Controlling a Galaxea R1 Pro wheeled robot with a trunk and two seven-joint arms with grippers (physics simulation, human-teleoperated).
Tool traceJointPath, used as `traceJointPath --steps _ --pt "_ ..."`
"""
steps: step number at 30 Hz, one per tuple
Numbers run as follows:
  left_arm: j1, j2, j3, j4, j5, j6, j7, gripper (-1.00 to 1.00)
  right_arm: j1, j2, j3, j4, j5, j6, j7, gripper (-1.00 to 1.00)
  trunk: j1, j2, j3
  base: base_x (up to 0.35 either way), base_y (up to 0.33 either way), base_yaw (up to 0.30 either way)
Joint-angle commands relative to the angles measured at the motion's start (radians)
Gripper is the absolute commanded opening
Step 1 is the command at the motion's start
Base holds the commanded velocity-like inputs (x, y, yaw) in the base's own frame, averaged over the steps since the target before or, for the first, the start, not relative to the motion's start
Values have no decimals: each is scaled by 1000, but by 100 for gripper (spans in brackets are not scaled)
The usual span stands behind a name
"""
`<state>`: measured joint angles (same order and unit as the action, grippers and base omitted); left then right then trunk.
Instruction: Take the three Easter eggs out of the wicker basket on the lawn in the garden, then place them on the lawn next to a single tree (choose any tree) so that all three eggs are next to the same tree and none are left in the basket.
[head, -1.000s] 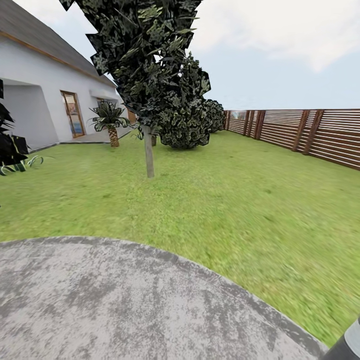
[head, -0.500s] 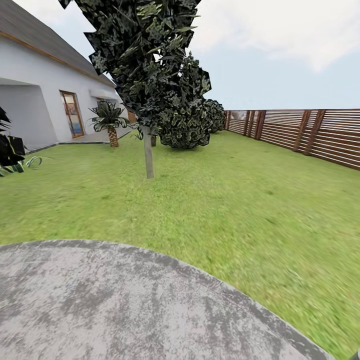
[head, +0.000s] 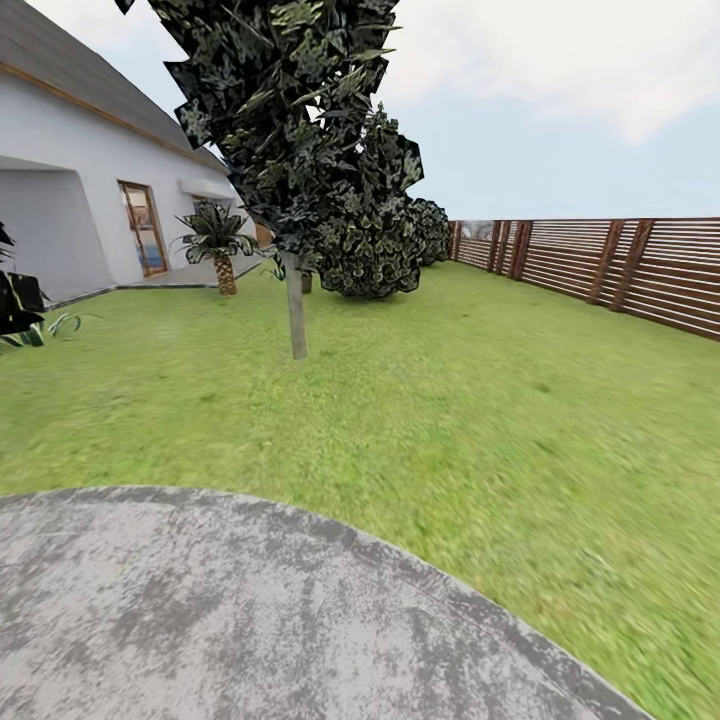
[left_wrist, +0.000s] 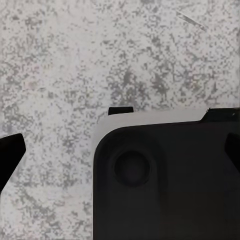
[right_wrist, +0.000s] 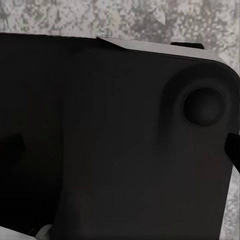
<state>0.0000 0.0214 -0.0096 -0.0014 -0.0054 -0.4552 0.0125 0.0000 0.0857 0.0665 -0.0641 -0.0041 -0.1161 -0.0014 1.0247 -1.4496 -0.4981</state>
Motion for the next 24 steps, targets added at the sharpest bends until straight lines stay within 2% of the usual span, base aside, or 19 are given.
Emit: traceJointPath --steps 1,8,16,24 --pt "0 0 -1 0 -1 -3 1 100 0 0 6 0 -1 -2 0 100 0 0 -1 147 0 0" --pt "0 0 0 0 -1 -3 1 100 0 0 7 0 1 -2 0 100 0 0 -1 147 0 1" --pt "0 0 -1 0 0 -3 1 100 0 0 7 0 1 -2 0 100 0 0 -2 147 0 116" --pt "0 0 -1 0 1 -3 1 100 0 0 7 0 1 -2 0 100 0 0 -3 147 0 22"
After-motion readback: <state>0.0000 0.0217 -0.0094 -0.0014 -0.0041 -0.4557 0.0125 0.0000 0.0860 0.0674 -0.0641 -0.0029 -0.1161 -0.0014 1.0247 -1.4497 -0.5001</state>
